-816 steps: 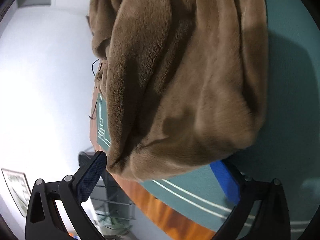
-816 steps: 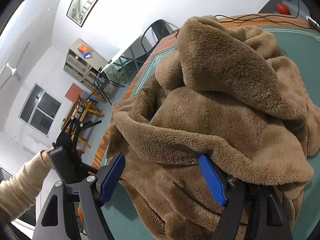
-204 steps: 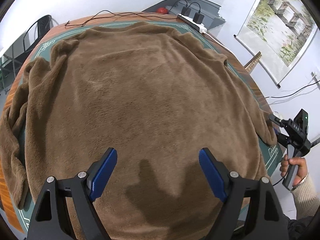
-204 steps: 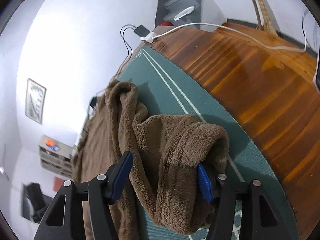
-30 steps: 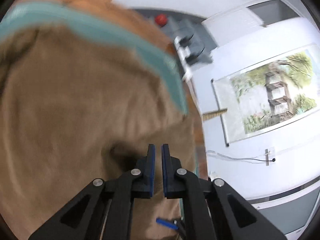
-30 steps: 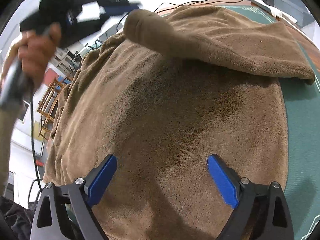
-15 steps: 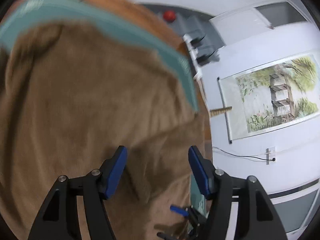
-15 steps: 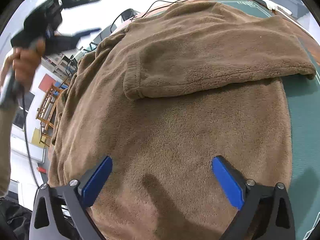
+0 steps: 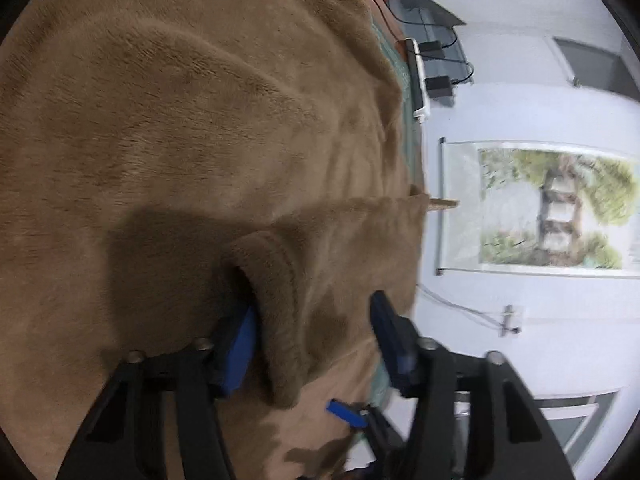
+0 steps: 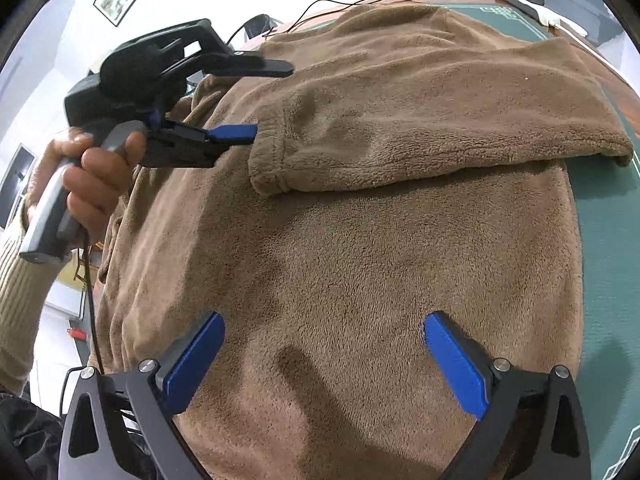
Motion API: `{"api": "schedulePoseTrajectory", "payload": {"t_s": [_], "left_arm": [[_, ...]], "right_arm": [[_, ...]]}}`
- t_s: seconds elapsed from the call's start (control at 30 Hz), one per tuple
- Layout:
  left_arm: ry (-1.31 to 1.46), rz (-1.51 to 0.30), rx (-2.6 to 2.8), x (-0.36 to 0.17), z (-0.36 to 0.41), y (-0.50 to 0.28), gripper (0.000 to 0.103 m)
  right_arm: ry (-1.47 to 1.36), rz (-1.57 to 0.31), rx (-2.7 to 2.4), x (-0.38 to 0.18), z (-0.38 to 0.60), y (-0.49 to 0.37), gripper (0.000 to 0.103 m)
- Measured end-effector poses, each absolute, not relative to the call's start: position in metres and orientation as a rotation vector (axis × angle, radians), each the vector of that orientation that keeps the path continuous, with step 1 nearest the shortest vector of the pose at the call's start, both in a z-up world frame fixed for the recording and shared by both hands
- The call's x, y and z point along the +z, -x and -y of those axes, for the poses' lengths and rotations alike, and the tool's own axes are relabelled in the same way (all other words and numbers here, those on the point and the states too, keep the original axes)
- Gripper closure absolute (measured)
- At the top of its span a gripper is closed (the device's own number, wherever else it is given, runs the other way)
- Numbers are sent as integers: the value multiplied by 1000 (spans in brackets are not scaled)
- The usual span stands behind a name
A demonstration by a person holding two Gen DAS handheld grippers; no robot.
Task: Fold clothes
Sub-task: 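Grasp the other sleeve cuff with the left gripper, then fold the held sleeve across the body with the left gripper and release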
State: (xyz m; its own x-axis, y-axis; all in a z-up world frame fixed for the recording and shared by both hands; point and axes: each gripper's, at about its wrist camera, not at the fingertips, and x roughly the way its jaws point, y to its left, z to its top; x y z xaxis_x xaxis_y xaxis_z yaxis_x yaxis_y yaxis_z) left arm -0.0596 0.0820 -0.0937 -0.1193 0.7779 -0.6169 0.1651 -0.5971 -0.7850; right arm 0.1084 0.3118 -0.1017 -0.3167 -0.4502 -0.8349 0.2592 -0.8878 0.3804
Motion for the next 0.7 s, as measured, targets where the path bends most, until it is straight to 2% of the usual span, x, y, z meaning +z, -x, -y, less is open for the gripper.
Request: {"api": "schedulePoseTrajectory", "payload": {"t_s": [0.03, 0.1, 0.17, 0.27, 0.3, 0.33, 0.5, 0.7], "left_arm": [[1691, 1061, 1754, -95, -83, 61, 59], [1690, 1074, 1738, -97, -87, 64, 75], [1698, 1072, 1728, -99, -92, 66, 82], [1692, 1067, 1729, -99, -100, 68, 85], [1697, 1057, 1739, -100, -101, 69, 92], [1695, 1061, 1742, -100, -102, 70, 95], [1626, 1042, 1822, -78, -96, 85, 96], [1344, 1043, 1996, 14, -51, 121, 96]], "right_arm": [[-1494, 243, -2232, -102, -312, -108, 1], [-1487, 241, -2235, -103, -308, -106, 1], [-1483, 235, -2239, -102, -309, -108, 1], [-1480, 225, -2246, -102, -309, -110, 1], [-1479, 222, -2248, -102, -309, -111, 1], [-1478, 220, -2250, -102, -309, -112, 1], [-1481, 216, -2254, -103, -305, -110, 1], [-1513, 242, -2243, -101, -308, -106, 1]]}}
